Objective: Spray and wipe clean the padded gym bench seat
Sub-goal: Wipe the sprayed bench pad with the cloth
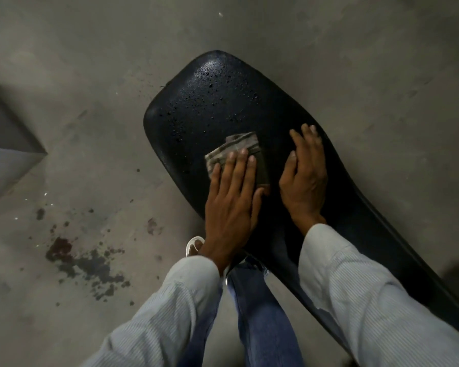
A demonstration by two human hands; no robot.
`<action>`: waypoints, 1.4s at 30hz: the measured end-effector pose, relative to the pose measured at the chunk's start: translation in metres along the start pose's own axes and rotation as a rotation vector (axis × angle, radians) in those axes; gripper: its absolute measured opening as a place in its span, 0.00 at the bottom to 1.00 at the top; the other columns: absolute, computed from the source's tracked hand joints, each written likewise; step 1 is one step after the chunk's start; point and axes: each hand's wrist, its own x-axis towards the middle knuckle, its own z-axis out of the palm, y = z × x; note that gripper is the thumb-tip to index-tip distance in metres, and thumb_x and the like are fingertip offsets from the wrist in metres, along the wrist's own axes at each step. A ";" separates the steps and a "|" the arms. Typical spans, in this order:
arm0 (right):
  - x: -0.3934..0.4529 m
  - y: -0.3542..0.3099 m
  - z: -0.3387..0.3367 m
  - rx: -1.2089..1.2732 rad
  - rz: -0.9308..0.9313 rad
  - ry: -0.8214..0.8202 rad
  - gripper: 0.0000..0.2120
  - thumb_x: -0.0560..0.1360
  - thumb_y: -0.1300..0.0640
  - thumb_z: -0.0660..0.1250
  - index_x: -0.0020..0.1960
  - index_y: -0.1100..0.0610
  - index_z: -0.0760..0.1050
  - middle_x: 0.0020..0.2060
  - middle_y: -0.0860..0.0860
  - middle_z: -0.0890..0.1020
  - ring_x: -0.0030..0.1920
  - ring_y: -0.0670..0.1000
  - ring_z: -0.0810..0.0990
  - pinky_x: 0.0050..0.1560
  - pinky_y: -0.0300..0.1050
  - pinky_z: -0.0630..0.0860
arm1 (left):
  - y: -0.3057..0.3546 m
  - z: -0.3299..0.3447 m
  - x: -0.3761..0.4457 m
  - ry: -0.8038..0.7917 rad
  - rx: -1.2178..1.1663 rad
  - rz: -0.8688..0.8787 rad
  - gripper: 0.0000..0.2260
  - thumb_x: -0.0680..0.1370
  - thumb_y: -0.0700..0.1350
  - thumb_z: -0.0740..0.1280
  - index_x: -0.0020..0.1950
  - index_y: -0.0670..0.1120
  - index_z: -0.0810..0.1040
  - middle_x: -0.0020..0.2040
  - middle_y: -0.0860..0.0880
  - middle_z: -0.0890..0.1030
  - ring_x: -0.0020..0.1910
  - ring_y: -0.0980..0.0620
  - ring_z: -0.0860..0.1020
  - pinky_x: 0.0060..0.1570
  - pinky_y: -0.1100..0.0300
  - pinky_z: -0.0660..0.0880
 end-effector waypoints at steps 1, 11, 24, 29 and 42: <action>-0.001 -0.001 0.000 -0.013 -0.007 -0.001 0.21 0.86 0.63 0.58 0.77 0.61 0.74 0.79 0.60 0.73 0.82 0.60 0.68 0.84 0.58 0.63 | -0.004 -0.003 -0.007 0.012 0.007 -0.061 0.27 0.90 0.55 0.52 0.85 0.41 0.62 0.86 0.40 0.60 0.86 0.41 0.56 0.85 0.40 0.53; 0.003 0.000 0.000 -0.175 -0.091 -0.040 0.25 0.85 0.53 0.61 0.81 0.58 0.70 0.81 0.60 0.69 0.83 0.61 0.66 0.83 0.63 0.61 | -0.005 0.000 0.079 0.052 -0.003 -0.243 0.28 0.88 0.56 0.54 0.85 0.44 0.62 0.86 0.38 0.59 0.86 0.37 0.55 0.83 0.35 0.51; 0.003 -0.002 0.000 -0.221 -0.085 -0.065 0.28 0.84 0.50 0.63 0.82 0.54 0.68 0.83 0.60 0.67 0.84 0.61 0.64 0.84 0.62 0.60 | -0.065 -0.021 0.050 0.166 0.004 -0.496 0.26 0.87 0.51 0.60 0.85 0.45 0.63 0.86 0.39 0.59 0.86 0.36 0.55 0.82 0.32 0.54; 0.003 0.000 0.001 -0.221 -0.093 -0.047 0.28 0.83 0.51 0.64 0.82 0.55 0.69 0.82 0.60 0.68 0.84 0.62 0.65 0.83 0.62 0.61 | -0.044 -0.009 0.083 0.109 -0.023 -0.380 0.28 0.87 0.53 0.57 0.86 0.45 0.60 0.86 0.39 0.57 0.86 0.35 0.52 0.82 0.30 0.50; 0.003 -0.001 -0.001 -0.295 -0.173 -0.110 0.31 0.83 0.45 0.63 0.84 0.52 0.66 0.84 0.60 0.65 0.85 0.63 0.62 0.84 0.66 0.58 | -0.070 -0.018 0.096 0.086 -0.019 -0.229 0.27 0.87 0.55 0.60 0.85 0.47 0.64 0.86 0.41 0.61 0.86 0.37 0.54 0.84 0.36 0.46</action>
